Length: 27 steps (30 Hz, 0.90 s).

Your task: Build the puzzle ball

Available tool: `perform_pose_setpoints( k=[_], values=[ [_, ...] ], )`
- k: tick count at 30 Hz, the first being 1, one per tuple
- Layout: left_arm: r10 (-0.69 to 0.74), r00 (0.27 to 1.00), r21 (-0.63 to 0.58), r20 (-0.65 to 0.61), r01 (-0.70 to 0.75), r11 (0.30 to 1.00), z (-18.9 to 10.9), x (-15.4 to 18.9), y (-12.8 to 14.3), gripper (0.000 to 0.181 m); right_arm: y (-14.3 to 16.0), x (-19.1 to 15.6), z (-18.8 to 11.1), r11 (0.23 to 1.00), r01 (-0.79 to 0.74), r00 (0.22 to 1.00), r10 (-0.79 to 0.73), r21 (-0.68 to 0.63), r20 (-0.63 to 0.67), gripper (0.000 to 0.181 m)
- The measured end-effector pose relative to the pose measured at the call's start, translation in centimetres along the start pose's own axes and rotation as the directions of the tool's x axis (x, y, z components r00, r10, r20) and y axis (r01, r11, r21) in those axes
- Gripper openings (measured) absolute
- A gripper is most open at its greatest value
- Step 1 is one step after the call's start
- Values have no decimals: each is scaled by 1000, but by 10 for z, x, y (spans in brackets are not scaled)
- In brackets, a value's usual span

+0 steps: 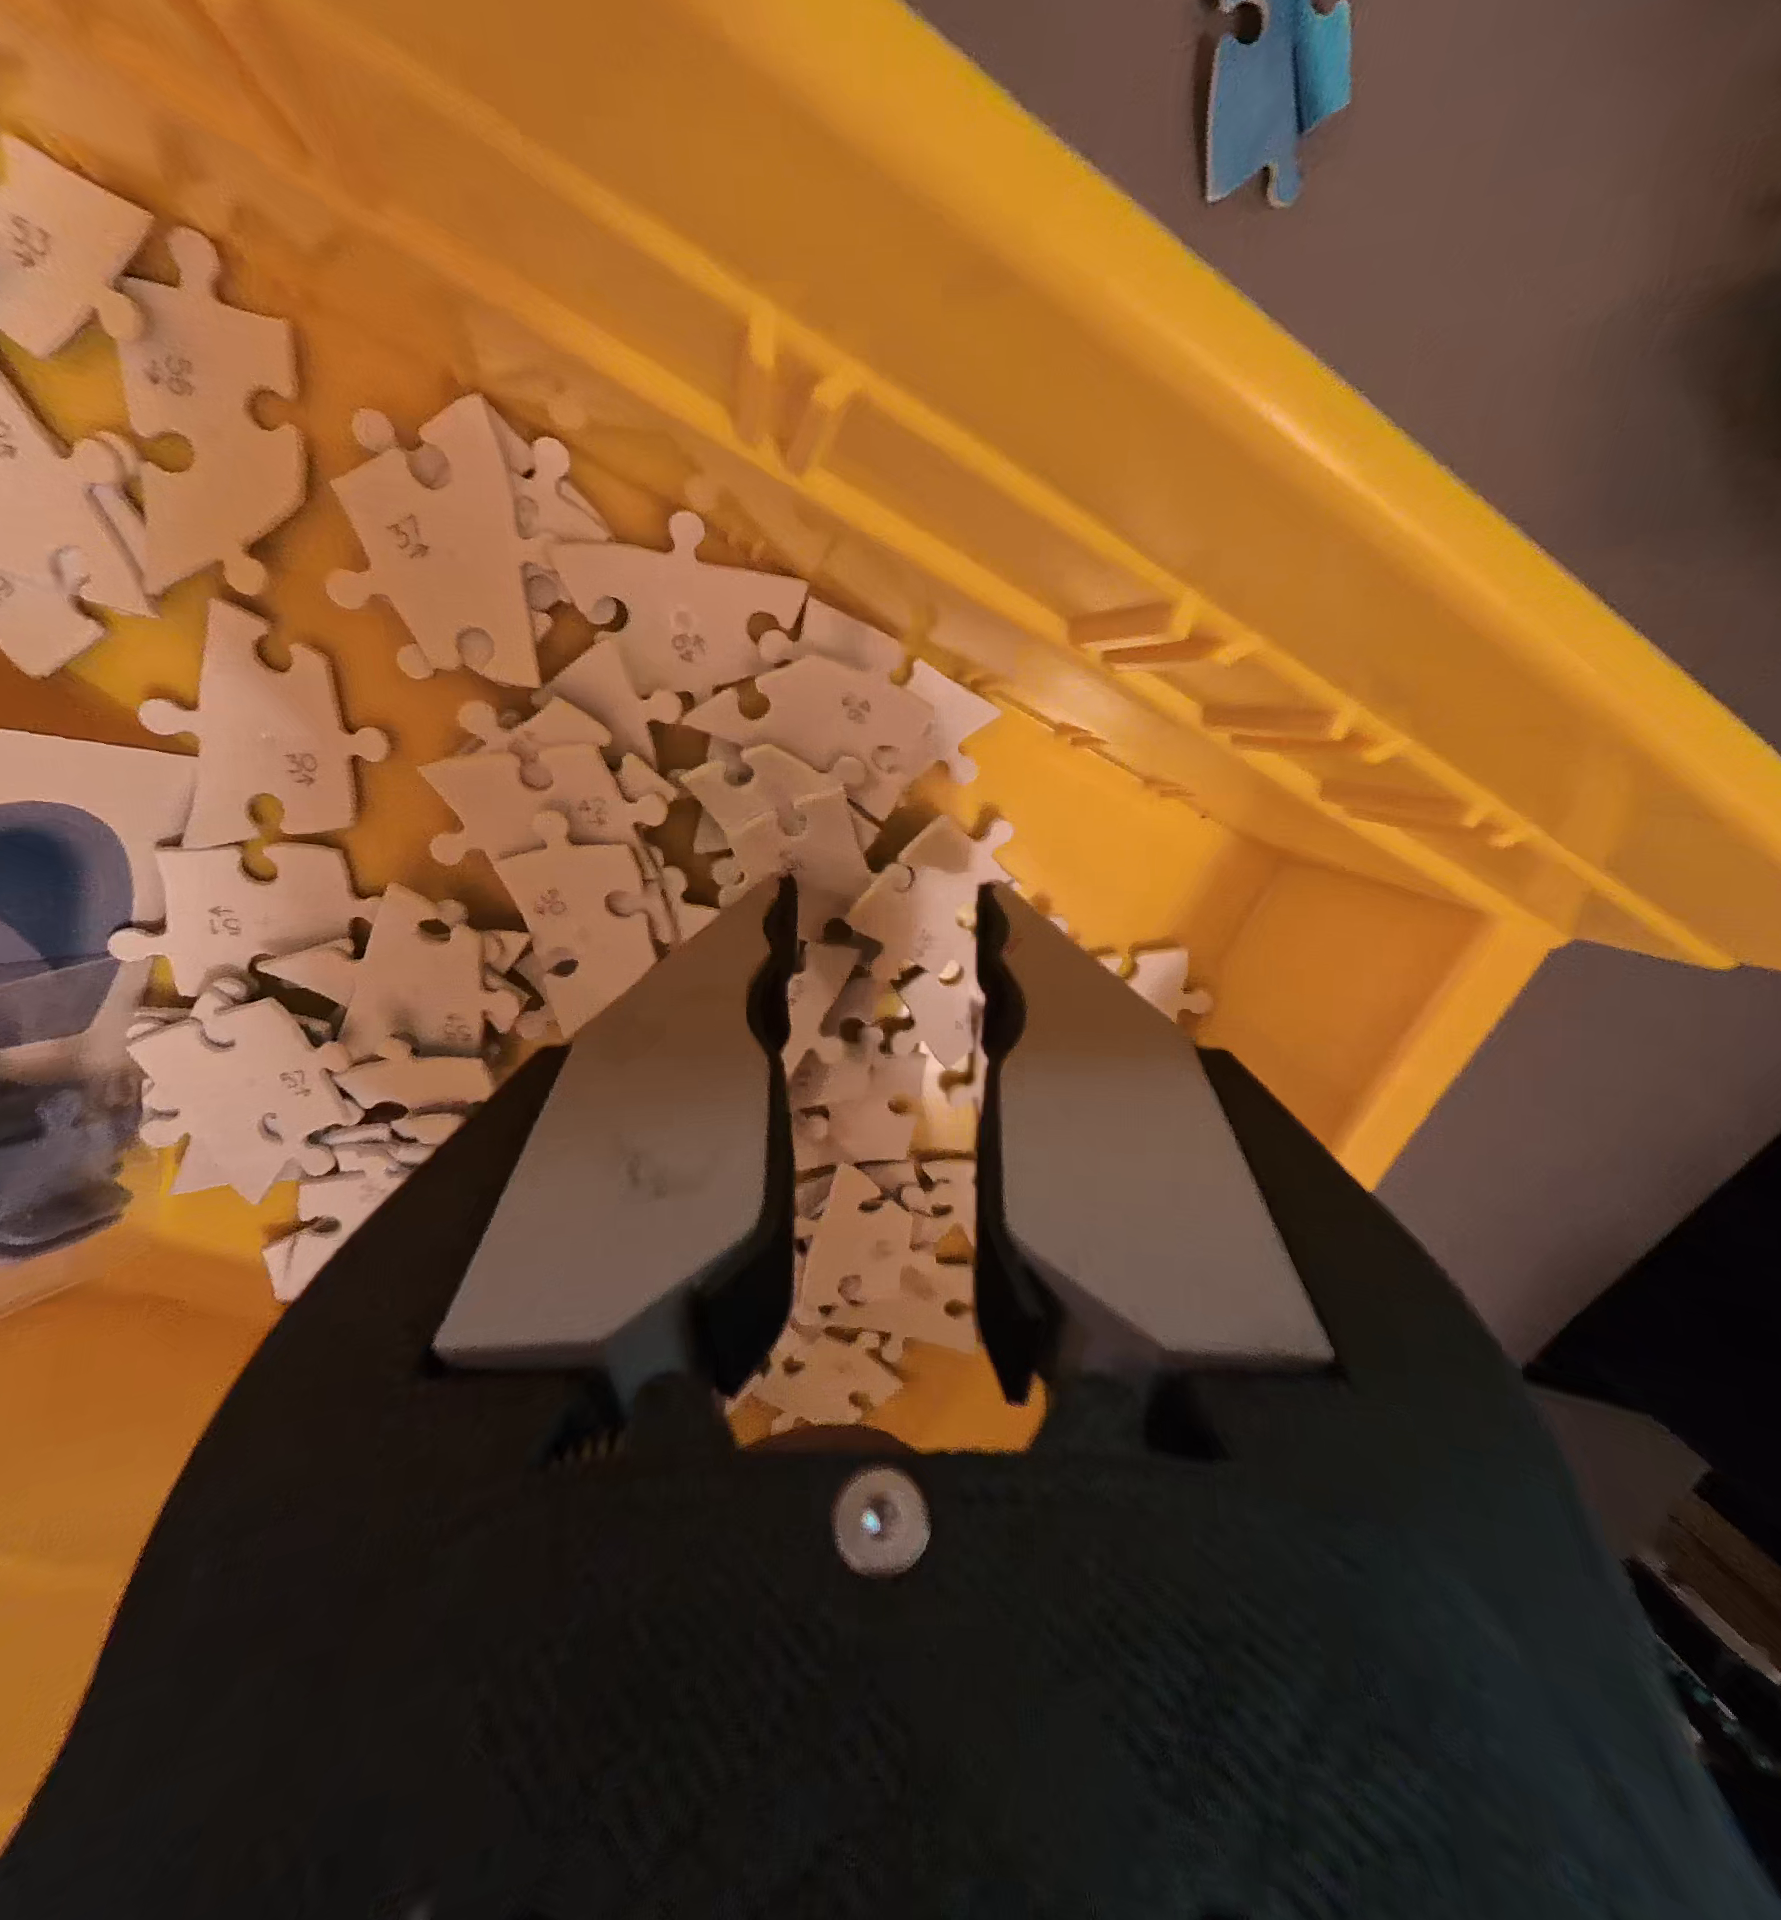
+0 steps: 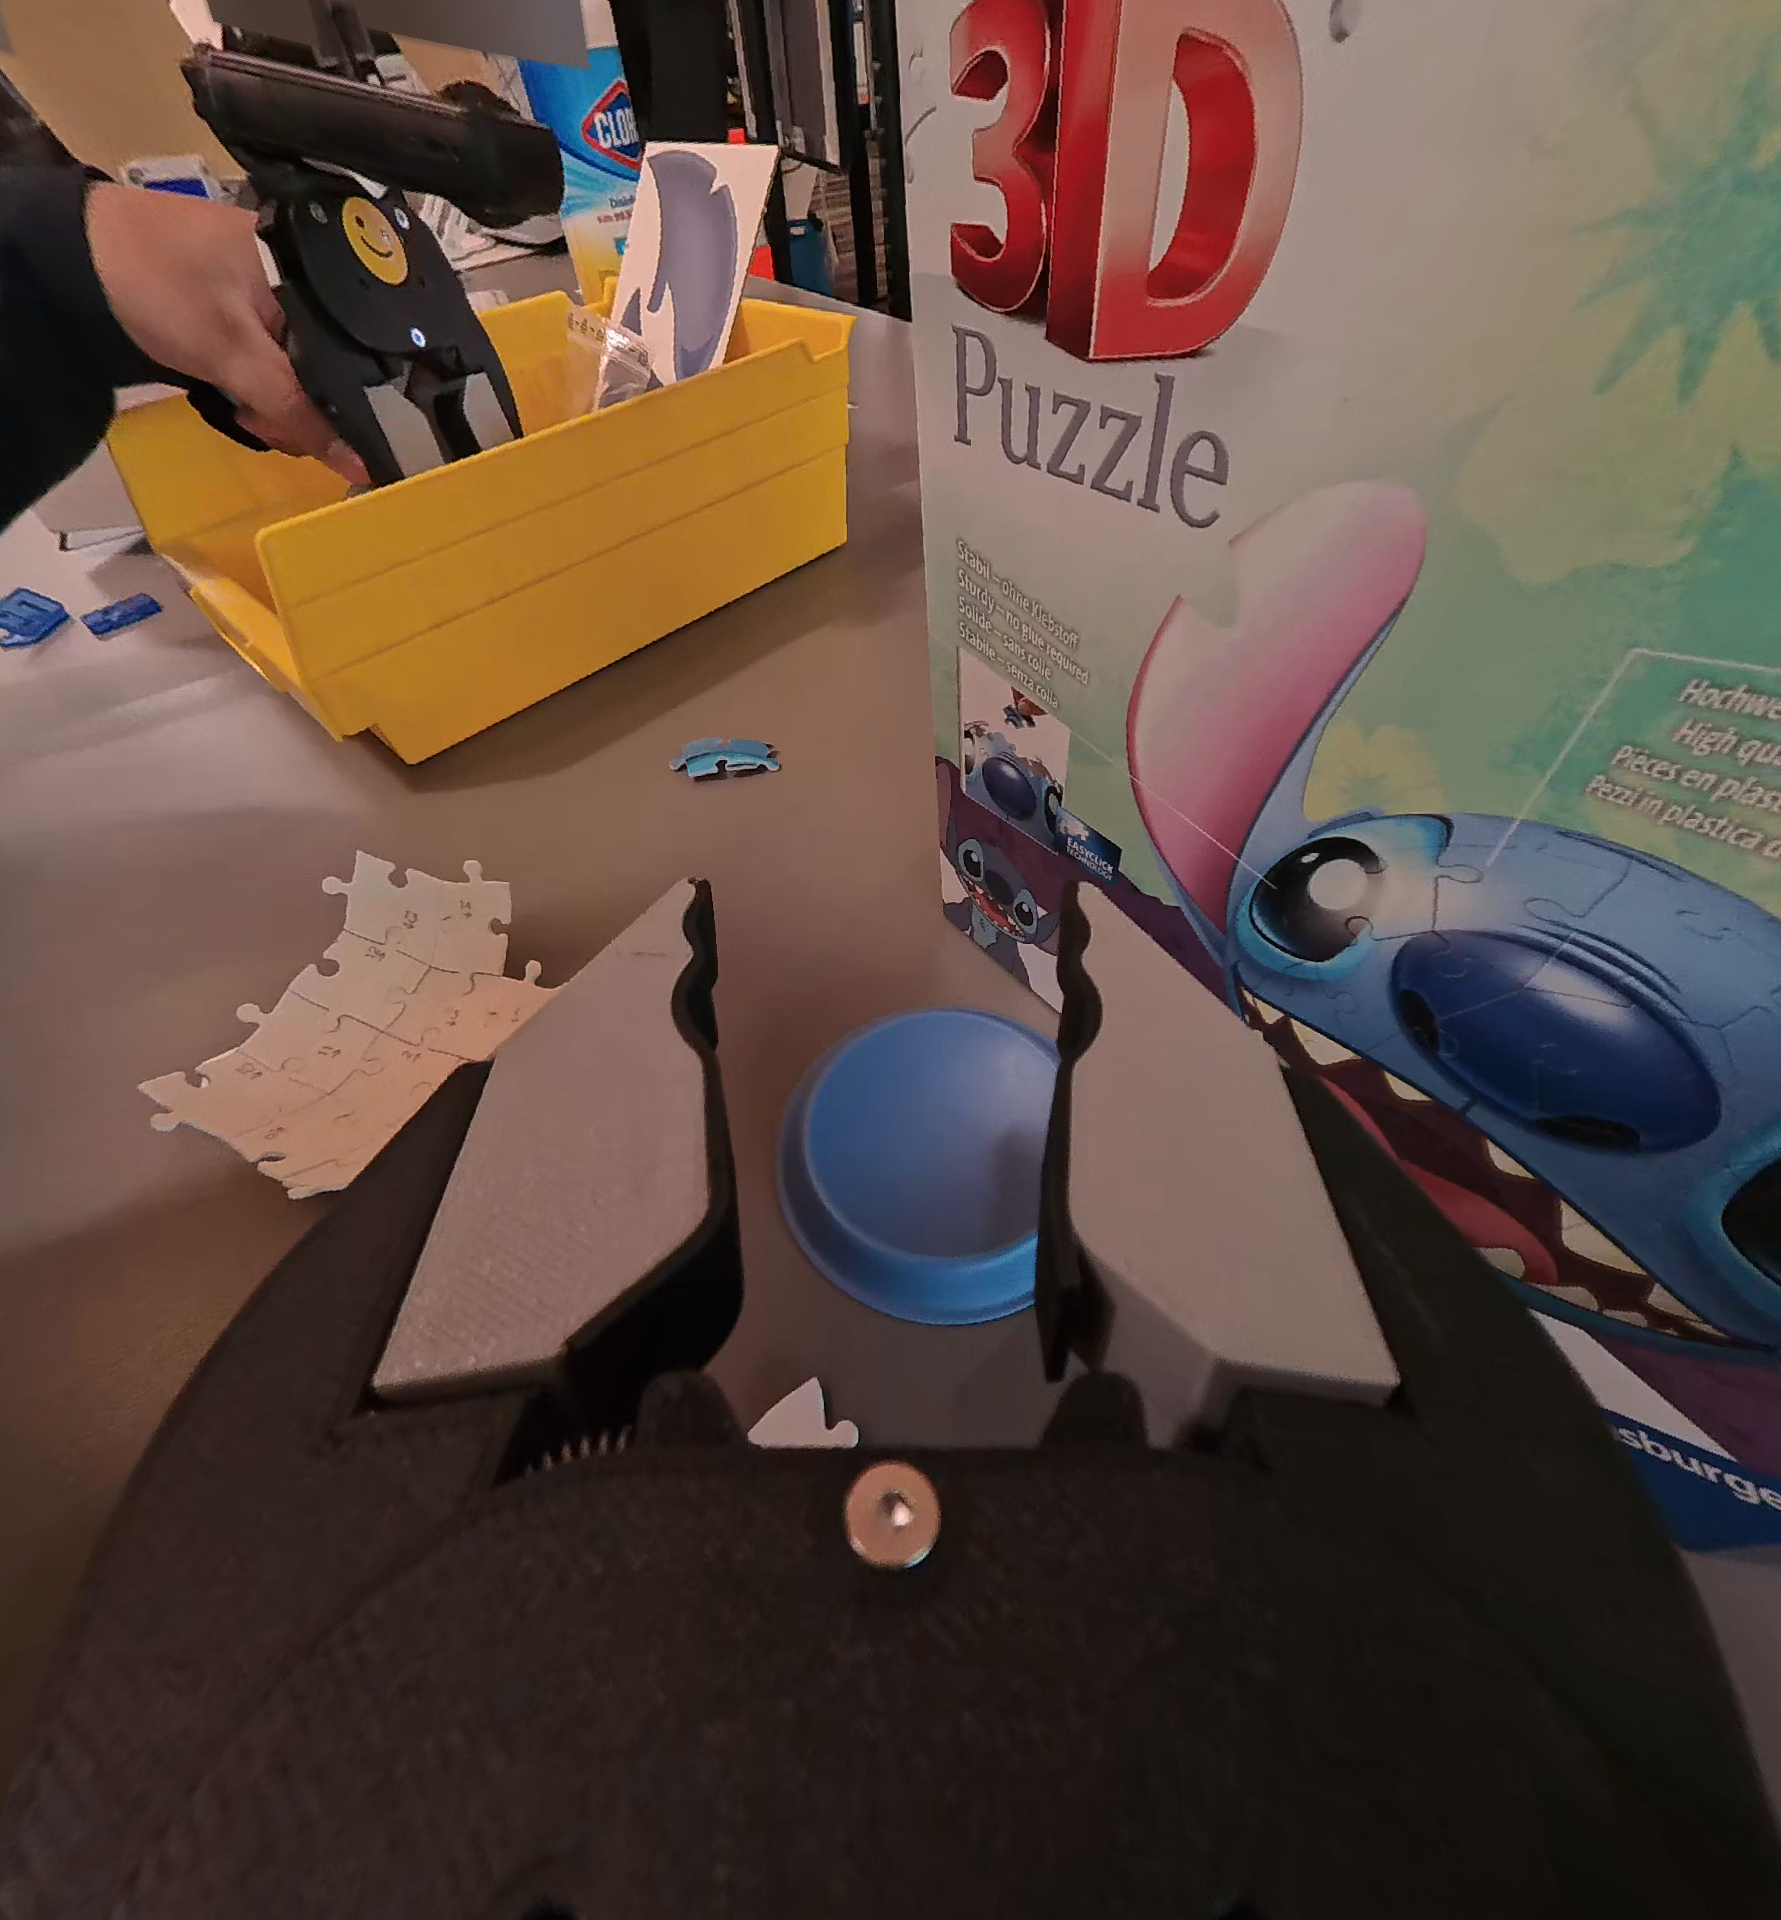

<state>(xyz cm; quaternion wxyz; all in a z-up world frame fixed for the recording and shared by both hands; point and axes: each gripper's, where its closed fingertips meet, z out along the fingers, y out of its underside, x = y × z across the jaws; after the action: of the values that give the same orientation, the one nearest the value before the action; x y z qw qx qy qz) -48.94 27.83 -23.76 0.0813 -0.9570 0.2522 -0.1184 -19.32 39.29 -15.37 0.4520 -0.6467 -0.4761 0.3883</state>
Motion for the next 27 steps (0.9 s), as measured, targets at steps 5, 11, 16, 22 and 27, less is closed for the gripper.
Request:
perform_pose_setpoints(
  k=[5, 11, 16, 22, 27],
  values=[
    [15, 999, -27, -43, -16, 1000, 2, 11, 10, 9, -1, -2, 0, 1000, 7, 1000, -7, 1, 3, 63],
    [36, 992, 5, -119, -35, 999, 3, 28, 6, 0, -3, -2, -2, 1000, 7, 1000, -7, 10, 1, 62],
    [44, 993, 29, -111, -41, 999, -4, 28, 2, 0, -3, -1, -2, 1000, 7, 1000, -7, 10, 1, 61],
    [38, 998, 139, -42, -32, 990, -44, 13, -12, 0, -3, -1, -2, 1000, 7, 1000, -7, 7, -2, 61],
    [65, 998, 362, -10, -57, 931, -109, 17, -55, 0, -2, -1, -2, 1000, 6, 1000, -6, 7, 0, 61]
  ],
)
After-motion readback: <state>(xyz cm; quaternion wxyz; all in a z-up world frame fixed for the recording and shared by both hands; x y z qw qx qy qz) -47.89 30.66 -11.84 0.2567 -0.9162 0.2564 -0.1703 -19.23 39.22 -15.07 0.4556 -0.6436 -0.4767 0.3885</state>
